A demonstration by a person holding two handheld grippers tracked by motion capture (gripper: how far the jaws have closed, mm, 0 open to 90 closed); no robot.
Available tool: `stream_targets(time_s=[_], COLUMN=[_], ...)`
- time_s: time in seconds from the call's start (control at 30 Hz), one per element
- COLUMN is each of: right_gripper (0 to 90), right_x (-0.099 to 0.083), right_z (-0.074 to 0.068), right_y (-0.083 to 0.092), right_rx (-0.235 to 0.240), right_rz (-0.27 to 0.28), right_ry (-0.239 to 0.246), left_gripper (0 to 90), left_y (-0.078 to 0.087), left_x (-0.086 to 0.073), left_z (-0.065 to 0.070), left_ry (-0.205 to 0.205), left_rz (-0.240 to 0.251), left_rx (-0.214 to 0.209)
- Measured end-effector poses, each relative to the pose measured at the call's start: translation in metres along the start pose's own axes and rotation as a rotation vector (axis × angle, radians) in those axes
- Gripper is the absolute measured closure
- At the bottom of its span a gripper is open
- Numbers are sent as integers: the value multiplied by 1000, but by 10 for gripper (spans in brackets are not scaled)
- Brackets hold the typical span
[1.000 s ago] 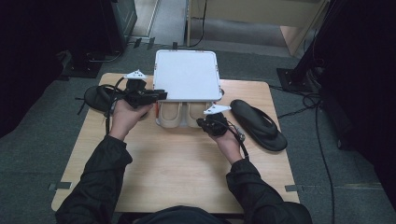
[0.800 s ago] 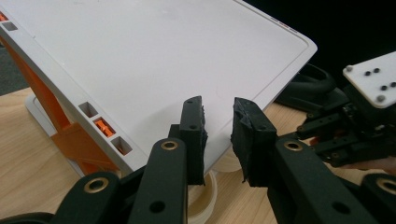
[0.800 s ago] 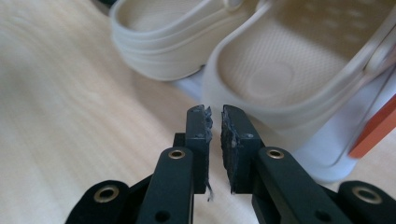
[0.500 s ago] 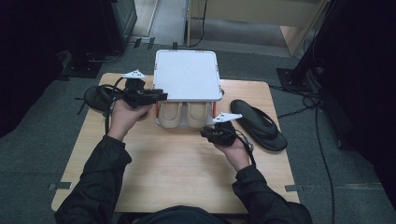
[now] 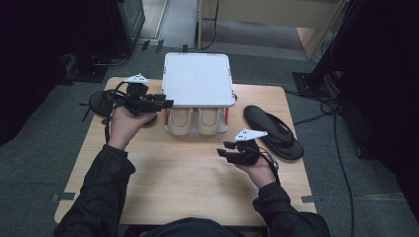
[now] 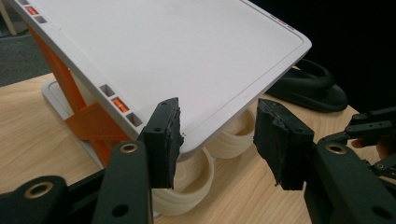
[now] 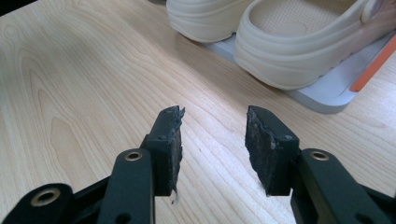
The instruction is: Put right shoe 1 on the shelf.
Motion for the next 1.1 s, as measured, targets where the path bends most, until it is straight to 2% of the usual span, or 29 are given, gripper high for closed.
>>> stream_targets(time_s=[0.1,0.3,0.63,0.9,1.1], right_gripper=[543,526,524,526,526], right_x=[-2,0,8,12,14], right_z=[-1,-1,10,14,7], right_y=[1,-3,-8,-15,-22], right_rx=[8,21,22,41,59], right_rz=[-3,3,7,6,-11], right_ry=[-9,9,-11,-14,-1], left_gripper=[503,499,489,486,490], left_y=[6,13,29,37,33], left_x=[-3,-11,-24,-40,-54], left_z=[-3,-8,-19,-37,-52], left_ry=[20,32,56,107,143], left_rz=[19,19,40,38,28], left_rx=[1,30,80,125,158])
Point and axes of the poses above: each handheld gripper's, and its own axes: y roughly backward along the jaws, x roughly out of its top, z roughly to its right, the point moved 5 cm from there along -y, roughly forward along the jaws, and after that the axes turned 2 degrees about -y, right-handed, at the moved point
